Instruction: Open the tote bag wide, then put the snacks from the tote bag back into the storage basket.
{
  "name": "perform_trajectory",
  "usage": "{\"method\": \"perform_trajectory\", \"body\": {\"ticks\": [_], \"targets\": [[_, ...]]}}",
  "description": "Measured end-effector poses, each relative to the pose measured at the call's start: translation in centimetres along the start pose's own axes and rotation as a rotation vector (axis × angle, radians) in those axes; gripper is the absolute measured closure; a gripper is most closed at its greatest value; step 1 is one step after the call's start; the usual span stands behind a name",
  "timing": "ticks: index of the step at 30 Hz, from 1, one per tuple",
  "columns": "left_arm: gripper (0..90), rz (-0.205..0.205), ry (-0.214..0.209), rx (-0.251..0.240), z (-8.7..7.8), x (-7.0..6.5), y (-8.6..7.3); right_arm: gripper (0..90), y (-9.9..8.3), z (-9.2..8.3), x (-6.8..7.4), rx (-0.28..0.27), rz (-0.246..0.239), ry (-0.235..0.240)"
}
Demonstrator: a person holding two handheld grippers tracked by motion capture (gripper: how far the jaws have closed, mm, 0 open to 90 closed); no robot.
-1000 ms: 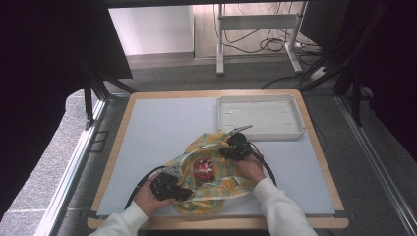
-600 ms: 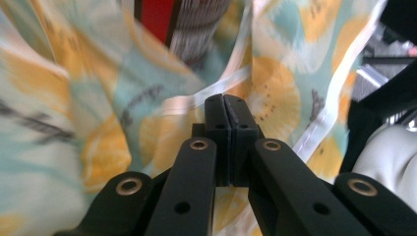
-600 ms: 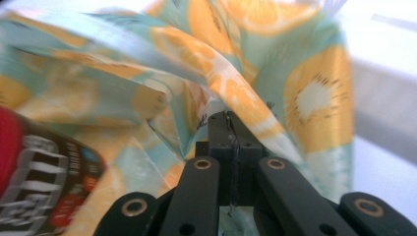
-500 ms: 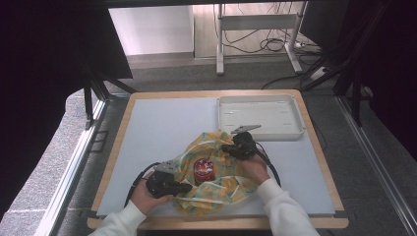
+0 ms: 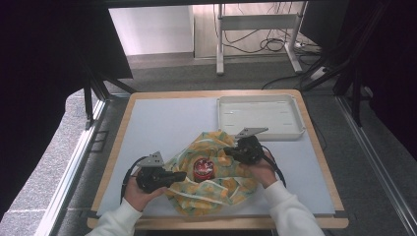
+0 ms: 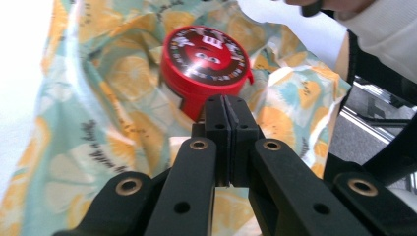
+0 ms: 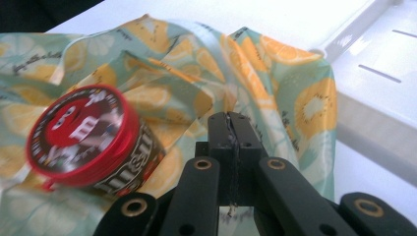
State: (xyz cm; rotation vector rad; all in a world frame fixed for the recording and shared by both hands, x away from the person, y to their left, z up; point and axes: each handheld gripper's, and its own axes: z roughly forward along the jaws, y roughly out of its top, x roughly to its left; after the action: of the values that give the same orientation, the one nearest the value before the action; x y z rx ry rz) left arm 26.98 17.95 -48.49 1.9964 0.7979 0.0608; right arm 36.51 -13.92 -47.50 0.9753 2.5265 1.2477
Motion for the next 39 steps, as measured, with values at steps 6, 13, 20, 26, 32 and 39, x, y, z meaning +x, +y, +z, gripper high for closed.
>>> {"method": "perform_trajectory", "body": {"ticks": [6,13,20,26,32,39], "targets": [[89.7,-0.021,0.066,-0.001,-0.3,1.3,0.1,88.7,-0.5,-1.0,0.6,0.008,-0.033,0.022],[86.2,-0.076,0.108,-0.046,-1.5,2.8,-0.1,88.3,-0.8,-1.4,0.7,0.017,-0.032,0.031],[71.5,-0.129,0.15,-0.106,-2.7,3.7,-0.4,86.8,-1.0,-2.4,1.0,0.011,-0.036,0.029],[49.3,-0.156,0.223,-0.132,-3.0,4.8,-0.6,73.3,-1.0,-3.4,1.4,0.009,-0.055,0.043],[39.2,-0.151,0.24,-0.111,-2.7,5.2,-0.7,54.2,-0.9,-3.9,1.6,-0.001,-0.064,0.041],[34.5,-0.153,0.262,-0.103,-2.8,5.5,-0.9,40.0,-0.3,-4.3,2.2,-0.025,-0.072,0.05]]}}
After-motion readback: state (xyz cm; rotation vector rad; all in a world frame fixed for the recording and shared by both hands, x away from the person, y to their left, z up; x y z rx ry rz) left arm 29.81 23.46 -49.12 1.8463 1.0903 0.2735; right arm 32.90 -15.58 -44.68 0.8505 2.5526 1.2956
